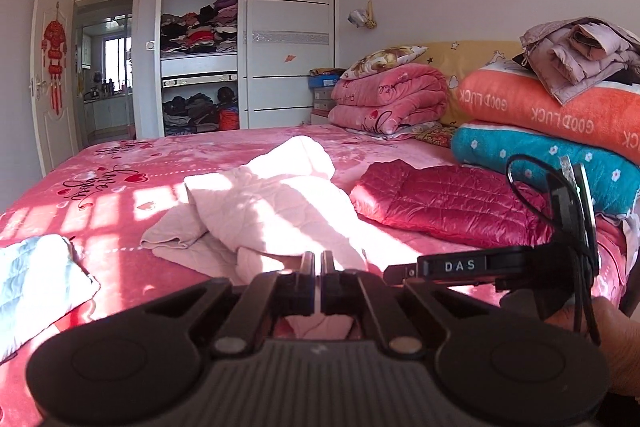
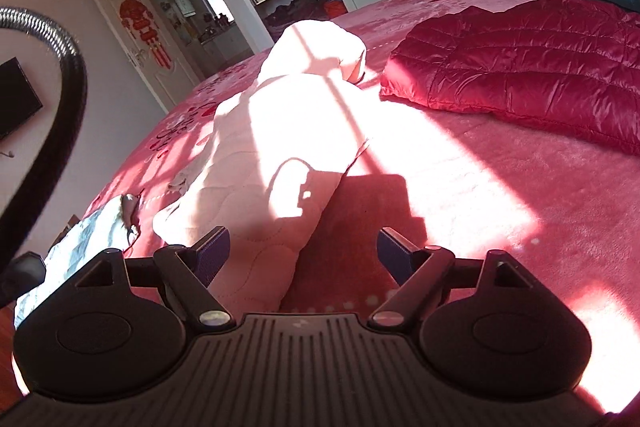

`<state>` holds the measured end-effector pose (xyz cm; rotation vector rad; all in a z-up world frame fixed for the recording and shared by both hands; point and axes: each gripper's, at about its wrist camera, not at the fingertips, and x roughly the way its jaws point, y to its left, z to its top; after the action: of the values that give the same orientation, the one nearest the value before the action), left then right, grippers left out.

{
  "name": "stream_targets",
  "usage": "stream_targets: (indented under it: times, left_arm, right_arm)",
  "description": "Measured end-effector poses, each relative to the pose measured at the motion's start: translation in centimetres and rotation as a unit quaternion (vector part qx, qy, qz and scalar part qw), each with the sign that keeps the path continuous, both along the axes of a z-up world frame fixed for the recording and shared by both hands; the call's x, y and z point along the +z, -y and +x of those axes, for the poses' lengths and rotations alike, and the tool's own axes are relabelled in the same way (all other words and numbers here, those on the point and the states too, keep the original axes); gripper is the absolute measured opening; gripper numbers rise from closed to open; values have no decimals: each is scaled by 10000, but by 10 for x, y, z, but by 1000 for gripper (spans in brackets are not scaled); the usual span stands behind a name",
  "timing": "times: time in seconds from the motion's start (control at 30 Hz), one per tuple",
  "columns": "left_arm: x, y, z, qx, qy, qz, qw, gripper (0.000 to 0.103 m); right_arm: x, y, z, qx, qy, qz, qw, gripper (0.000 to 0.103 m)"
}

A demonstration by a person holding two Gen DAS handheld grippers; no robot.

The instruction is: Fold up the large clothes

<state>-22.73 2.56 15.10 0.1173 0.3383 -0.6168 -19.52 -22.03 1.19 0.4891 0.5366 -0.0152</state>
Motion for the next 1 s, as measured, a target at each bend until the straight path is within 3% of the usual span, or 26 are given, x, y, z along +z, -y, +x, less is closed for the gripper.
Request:
stream_targets:
  times: [0.07,0.13,0.2,0.33,0.4,0.63,0.67,0.7,0.77,0.87,1.0]
  left_arm:
    - [2,-21,2,323,-6,5,9995,3]
    - [2,-41,5,649,16,-27,9979,13]
    - [1,-58,10,897,-29,-117,9959,39]
    - [-3,-83,24,1264,-144,-278,9915,48]
    - [-6,-92,34,1395,-219,-383,9892,59]
    - [-14,-88,80,1323,-504,-774,9869,70]
    - [-15,-84,88,1283,-560,-835,9866,70]
    - [-16,-79,96,1239,-605,-906,9863,70]
    - [-20,-66,116,1170,-719,-1093,9845,70]
    - [-29,-44,149,1082,-1031,-1252,9808,70]
    - [-41,-16,190,1004,-1351,-1487,9745,70]
  right_arm:
    - [-6,-18,4,196,-181,23,9996,102]
    - [-13,-37,11,413,-384,31,9984,102]
    - [-24,-51,18,405,-649,72,9970,102]
    - [-44,-62,36,210,-999,301,9943,102]
    - [-49,-63,44,29,-938,335,9950,102]
    - [-52,-64,64,54,-608,550,9966,101]
    - [-55,-60,66,11,-612,606,9963,93]
    - [-59,-53,68,-54,-625,745,9952,73]
    - [-63,-42,69,-127,-651,1036,9924,46]
    - [-64,-26,72,-174,-648,1326,9889,36]
    - [-43,3,66,-692,-337,1171,9901,28]
